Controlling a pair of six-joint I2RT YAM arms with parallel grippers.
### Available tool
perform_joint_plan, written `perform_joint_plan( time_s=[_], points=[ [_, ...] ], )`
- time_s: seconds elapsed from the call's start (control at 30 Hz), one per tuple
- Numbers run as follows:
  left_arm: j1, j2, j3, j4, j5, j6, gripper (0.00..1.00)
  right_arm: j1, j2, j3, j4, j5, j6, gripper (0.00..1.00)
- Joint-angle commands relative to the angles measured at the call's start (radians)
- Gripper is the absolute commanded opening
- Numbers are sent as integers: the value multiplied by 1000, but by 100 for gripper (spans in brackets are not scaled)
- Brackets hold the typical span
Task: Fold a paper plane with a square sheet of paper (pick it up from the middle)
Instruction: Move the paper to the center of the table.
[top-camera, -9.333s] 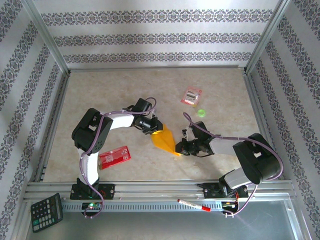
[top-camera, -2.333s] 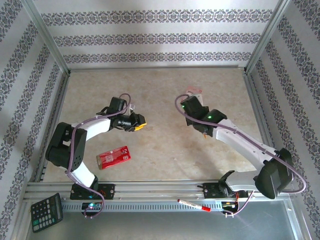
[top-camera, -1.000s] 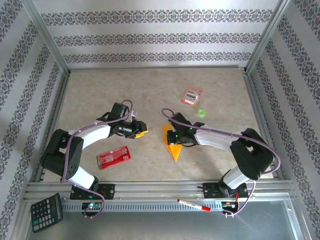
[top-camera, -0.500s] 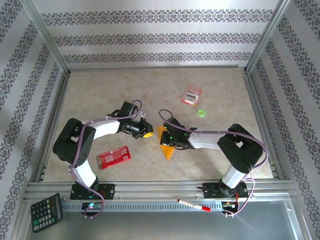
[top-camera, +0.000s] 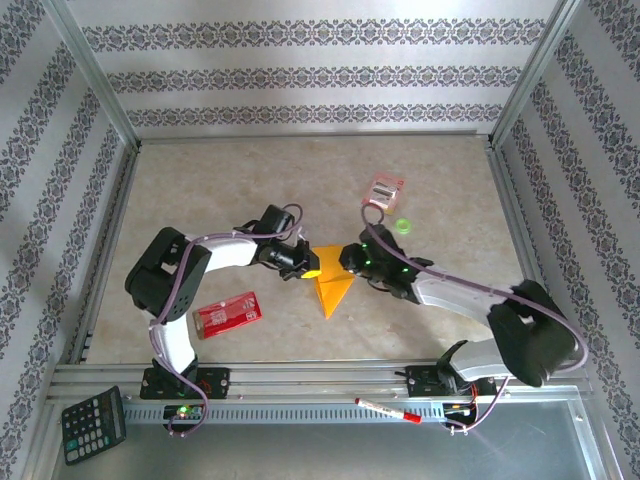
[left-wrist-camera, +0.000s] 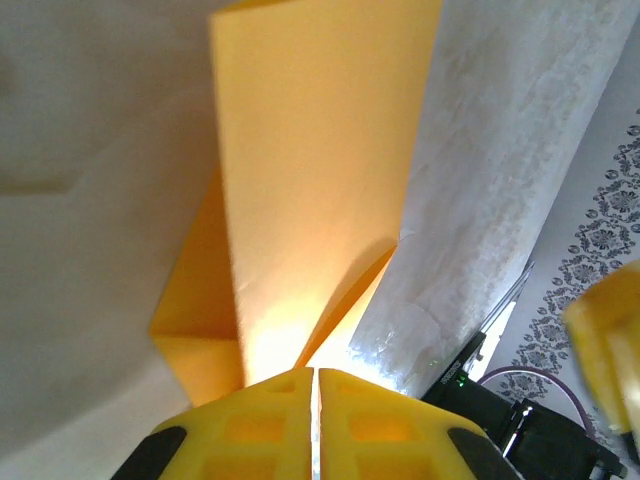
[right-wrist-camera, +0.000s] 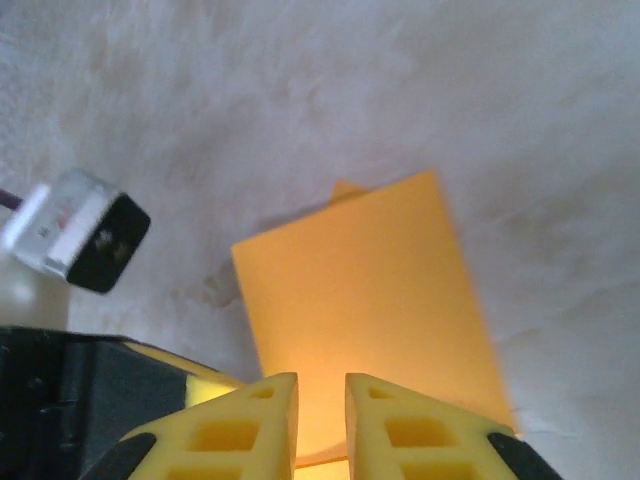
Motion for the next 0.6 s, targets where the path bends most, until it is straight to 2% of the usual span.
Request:
perform_joint_plan(
  time_s=[0.0,0.13,0.33,0.57],
  points=[
    [-5,45,55,-47,8,47,8,-70,-62,-47,-123,-53,-107,23],
    [-4,126,164,-181,21,155,4,-118,-121,-36,-208,-94,-181,27],
    [15,255,376,-439,18,393,3,-148,-107,-49,-217,-262,-215,32],
    [41,387,575,-570,37,526,6,-147,-62,-43,-191,-308,-197,33]
  ],
)
